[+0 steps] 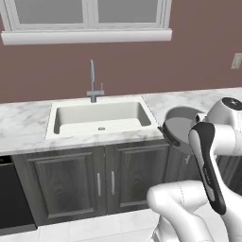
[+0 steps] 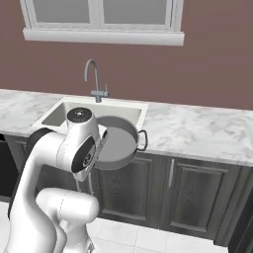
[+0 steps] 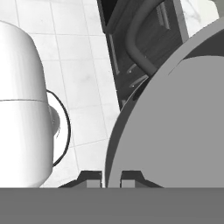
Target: Move the pot and pan from the stove into the sink.
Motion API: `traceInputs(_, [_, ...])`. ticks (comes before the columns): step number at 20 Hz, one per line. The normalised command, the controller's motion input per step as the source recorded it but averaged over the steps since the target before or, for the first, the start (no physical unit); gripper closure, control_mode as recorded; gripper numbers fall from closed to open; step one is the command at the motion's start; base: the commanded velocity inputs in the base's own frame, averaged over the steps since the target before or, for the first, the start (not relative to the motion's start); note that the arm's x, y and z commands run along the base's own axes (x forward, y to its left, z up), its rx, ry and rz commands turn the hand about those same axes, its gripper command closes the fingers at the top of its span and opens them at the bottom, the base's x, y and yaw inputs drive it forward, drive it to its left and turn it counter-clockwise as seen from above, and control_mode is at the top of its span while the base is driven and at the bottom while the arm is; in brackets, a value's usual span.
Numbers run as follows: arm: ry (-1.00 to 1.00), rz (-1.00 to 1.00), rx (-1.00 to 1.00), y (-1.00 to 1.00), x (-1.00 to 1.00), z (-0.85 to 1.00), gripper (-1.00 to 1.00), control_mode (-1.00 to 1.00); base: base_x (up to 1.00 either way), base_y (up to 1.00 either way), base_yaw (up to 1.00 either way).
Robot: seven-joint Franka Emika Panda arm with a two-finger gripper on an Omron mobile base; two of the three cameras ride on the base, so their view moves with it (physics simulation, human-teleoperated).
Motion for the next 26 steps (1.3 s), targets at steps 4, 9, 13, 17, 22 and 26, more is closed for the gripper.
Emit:
traceInputs(4, [0.0, 0.0, 0.0, 0.0, 0.0, 0.0, 1.0, 1.0, 0.25, 0.6, -0.13])
traceInputs(9, [0.0, 0.0, 0.0, 0.0, 0.0, 0.0, 1.0, 1.0, 0.0, 0.74, -0.2])
traceInputs(13, [0.0, 0.0, 0.0, 0.0, 0.0, 0.0, 1.0, 1.0, 0.25, 0.77, -0.21])
traceInputs(17, [0.0, 0.0, 0.0, 0.0, 0.0, 0.0, 1.0, 1.0, 0.85, 0.56, -0.11])
traceInputs(22, [0.0, 0.0, 0.0, 0.0, 0.0, 0.0, 1.0, 1.0, 0.97, 0.42, -0.02])
traceInputs(26, [0.0, 0.0, 0.0, 0.0, 0.0, 0.0, 1.0, 1.0, 1.0, 0.3, 0.0])
